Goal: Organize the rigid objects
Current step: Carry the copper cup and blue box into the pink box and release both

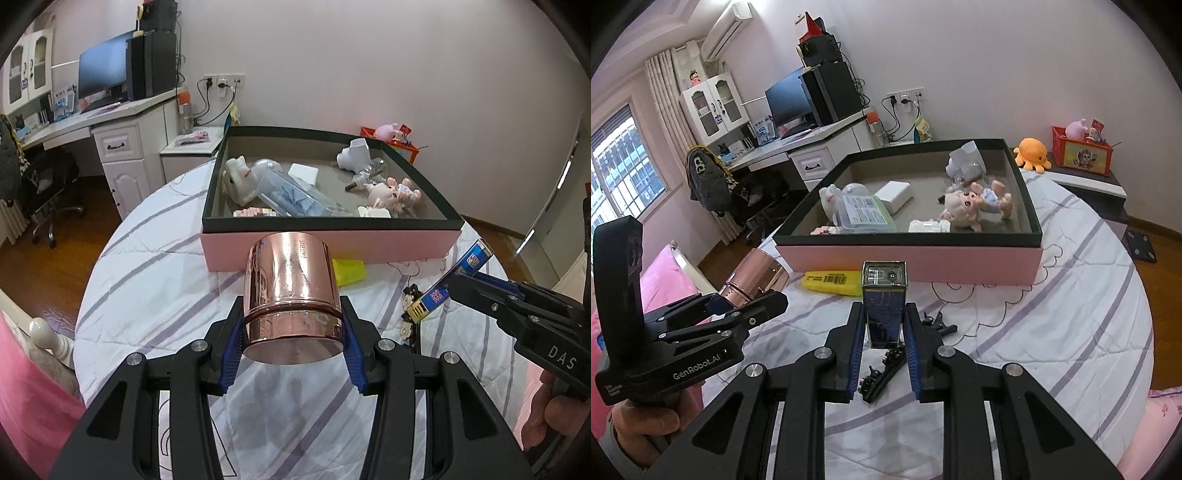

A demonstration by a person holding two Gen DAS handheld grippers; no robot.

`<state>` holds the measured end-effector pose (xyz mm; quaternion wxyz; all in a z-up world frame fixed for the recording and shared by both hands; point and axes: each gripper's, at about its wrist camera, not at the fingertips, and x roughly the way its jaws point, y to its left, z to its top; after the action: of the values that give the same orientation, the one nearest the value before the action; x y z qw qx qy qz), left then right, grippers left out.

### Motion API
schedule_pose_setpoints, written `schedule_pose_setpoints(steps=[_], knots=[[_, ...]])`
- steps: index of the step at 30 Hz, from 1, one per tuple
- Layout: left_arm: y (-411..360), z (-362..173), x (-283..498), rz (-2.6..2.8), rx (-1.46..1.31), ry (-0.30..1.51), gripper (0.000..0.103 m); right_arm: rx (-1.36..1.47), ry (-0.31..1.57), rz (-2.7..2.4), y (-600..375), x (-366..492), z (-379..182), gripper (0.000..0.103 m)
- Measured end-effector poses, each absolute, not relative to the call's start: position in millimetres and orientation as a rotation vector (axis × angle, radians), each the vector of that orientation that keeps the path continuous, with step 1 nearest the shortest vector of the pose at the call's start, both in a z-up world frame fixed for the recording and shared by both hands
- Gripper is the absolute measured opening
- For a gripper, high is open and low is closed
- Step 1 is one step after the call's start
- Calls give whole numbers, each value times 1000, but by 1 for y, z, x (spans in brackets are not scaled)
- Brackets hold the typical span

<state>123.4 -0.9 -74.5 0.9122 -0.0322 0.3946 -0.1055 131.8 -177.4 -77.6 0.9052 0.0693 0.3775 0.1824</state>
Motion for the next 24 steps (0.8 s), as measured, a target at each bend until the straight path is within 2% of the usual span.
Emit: schedule_pose_setpoints(steps=[13,24], knots=[[-2,-37,151,-220,-51,719,47,117,682,380,-177,153,-34,21],[-13,-8,250,-208,-39,672,47,84,655,342,-178,241,-11,21]])
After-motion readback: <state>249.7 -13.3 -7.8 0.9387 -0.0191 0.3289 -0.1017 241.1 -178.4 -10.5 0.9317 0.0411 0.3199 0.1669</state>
